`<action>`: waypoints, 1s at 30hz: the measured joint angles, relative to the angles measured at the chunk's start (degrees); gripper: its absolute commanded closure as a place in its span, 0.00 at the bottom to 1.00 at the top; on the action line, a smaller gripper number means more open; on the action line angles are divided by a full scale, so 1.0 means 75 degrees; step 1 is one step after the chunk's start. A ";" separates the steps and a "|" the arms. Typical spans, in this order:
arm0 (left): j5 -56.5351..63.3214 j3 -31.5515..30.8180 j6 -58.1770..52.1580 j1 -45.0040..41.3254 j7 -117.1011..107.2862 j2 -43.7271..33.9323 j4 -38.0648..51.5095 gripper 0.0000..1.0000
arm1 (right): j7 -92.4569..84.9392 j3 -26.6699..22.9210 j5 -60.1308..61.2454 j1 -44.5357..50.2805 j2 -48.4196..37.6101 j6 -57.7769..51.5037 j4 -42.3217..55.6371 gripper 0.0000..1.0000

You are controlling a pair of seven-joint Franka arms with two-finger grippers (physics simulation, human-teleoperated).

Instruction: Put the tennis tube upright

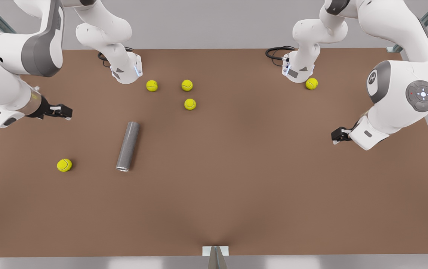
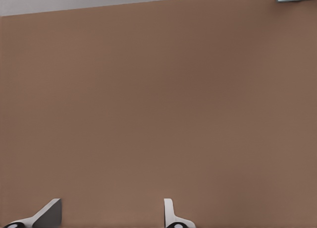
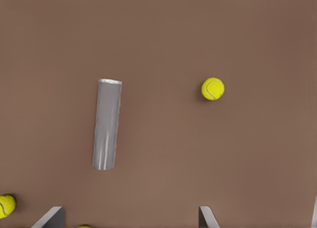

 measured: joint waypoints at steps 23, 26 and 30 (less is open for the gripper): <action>-0.0031 0.0177 0.0078 0.0081 -0.0011 0.0327 -0.0069 0.00 | 0.0935 0.0310 0.1310 0.0553 0.1133 0.7283 -0.6256 0.00; -0.0035 0.0180 0.0089 0.0080 -0.0008 0.0362 -0.0069 0.00 | 0.1199 0.0316 0.1311 0.0544 0.1116 0.7735 -0.6467 0.00; -0.0037 0.0186 0.0101 0.0079 -0.0004 0.0414 -0.0066 0.00 | 0.1521 0.0389 0.1310 0.0568 0.1278 0.7978 -0.6483 0.00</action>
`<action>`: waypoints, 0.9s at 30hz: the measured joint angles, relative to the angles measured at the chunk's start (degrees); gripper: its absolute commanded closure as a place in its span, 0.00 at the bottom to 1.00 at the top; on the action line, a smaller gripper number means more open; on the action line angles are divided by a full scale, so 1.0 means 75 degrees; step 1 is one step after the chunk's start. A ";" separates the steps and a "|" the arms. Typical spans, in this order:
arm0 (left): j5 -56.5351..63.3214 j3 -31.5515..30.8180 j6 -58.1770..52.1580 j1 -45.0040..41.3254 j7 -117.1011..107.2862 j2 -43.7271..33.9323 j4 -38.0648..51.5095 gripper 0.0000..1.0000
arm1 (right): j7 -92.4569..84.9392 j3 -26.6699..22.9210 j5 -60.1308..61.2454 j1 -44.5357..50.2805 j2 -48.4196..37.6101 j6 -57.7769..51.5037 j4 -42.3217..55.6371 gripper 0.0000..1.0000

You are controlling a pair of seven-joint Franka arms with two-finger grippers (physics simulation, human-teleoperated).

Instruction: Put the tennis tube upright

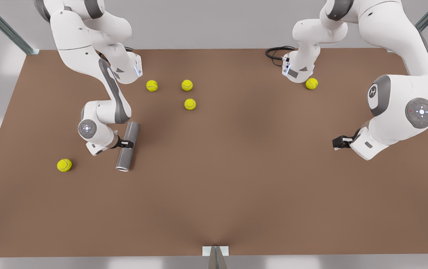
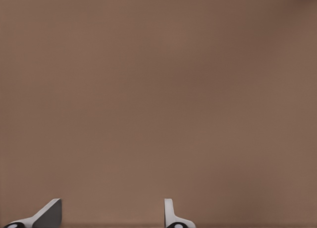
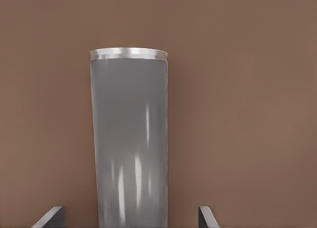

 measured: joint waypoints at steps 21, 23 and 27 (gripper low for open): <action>-0.0016 0.0001 0.0061 0.0019 0.0008 0.0211 0.0020 0.00 | 0.0807 0.0213 0.0000 -0.0006 0.1056 0.0190 -0.0019 0.00; -0.0020 0.0001 0.0062 0.0017 0.0008 0.0218 0.0026 0.00 | 0.0843 0.0213 0.0000 -0.0005 0.1095 0.0192 -0.0018 0.00; -0.0018 0.0001 0.0063 0.0012 0.0008 0.0216 0.0032 0.00 | 0.0902 0.0213 0.0000 -0.0004 0.1156 0.0187 0.0001 0.04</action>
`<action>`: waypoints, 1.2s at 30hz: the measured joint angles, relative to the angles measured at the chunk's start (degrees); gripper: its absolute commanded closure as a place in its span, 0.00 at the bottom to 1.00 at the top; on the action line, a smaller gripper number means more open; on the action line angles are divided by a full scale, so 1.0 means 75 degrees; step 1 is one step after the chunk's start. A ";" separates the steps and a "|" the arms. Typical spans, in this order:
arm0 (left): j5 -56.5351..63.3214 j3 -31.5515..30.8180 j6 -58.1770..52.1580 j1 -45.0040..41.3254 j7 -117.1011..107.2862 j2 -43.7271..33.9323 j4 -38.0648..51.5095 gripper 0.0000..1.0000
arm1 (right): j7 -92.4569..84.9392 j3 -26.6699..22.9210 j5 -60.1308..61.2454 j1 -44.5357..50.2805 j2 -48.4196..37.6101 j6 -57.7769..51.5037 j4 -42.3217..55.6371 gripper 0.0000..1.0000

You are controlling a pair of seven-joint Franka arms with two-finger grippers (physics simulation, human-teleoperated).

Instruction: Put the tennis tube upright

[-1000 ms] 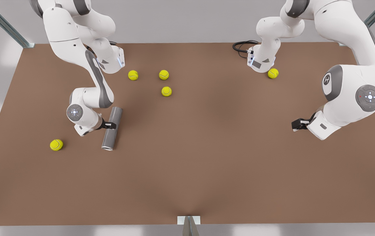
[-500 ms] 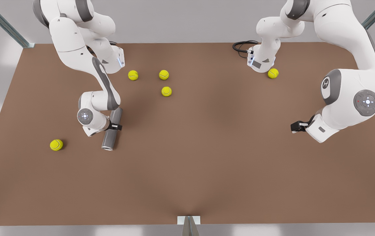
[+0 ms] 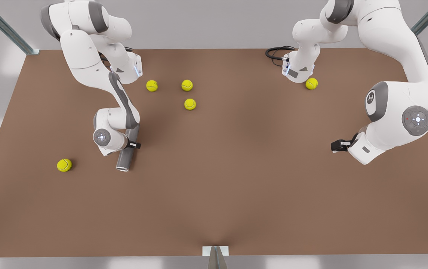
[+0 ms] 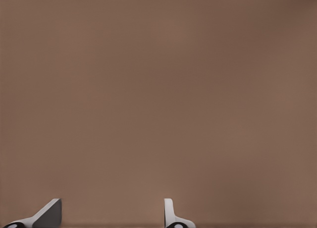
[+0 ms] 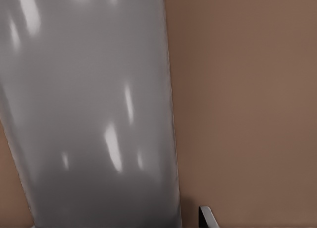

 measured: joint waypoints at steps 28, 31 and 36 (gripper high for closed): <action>-0.0002 0.0000 0.0001 0.0000 0.0002 0.0016 0.0045 0.00 | -0.0377 0.1213 -0.0831 0.1014 0.0168 -0.1633 0.3379 0.23; -0.0007 0.0000 0.0004 0.0000 0.0002 0.0040 0.0047 0.00 | -0.0775 0.1267 -0.1752 0.2237 0.0889 -0.1829 0.4991 0.23; -0.0009 0.0000 0.0009 0.0000 0.0001 0.0061 0.0047 0.00 | -0.1965 0.1632 -0.3527 0.3244 0.1881 -0.1888 0.6400 0.23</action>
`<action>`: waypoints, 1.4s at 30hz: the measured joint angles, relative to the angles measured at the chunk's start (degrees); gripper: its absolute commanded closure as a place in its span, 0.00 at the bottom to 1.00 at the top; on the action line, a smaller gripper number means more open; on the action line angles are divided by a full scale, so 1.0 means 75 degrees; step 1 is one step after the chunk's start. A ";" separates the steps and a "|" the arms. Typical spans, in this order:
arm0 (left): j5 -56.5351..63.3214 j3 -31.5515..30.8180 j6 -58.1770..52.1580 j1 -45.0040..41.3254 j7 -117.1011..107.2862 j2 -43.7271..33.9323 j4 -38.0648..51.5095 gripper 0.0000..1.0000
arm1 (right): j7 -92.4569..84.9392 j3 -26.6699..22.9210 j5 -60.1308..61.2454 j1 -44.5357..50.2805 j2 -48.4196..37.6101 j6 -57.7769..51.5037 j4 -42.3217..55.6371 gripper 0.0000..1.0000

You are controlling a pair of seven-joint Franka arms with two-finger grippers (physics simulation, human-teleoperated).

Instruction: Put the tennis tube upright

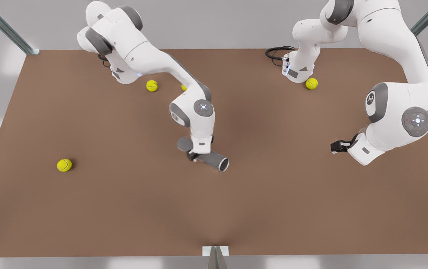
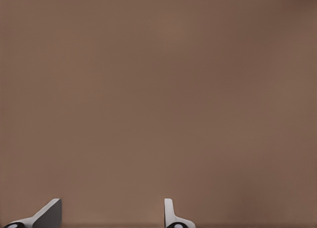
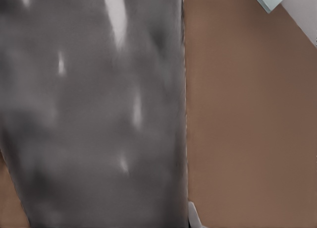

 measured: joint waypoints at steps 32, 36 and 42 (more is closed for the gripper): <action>-0.1215 0.0387 0.0162 -0.0037 -0.0036 0.0037 -0.0028 0.00 | -0.2972 -0.0482 0.0615 0.1430 0.2178 0.1777 0.0944 0.00; -0.3649 0.1211 -0.0051 0.0029 0.0117 0.0034 -0.0625 0.00 | -0.3055 -0.0484 0.0639 0.1437 0.2085 0.1794 0.0965 0.00; -0.6294 0.1729 -0.0639 0.0102 0.1183 0.0724 -0.1680 0.00 | -0.3102 -0.0405 0.0987 0.1398 -0.0376 0.0761 0.0879 0.00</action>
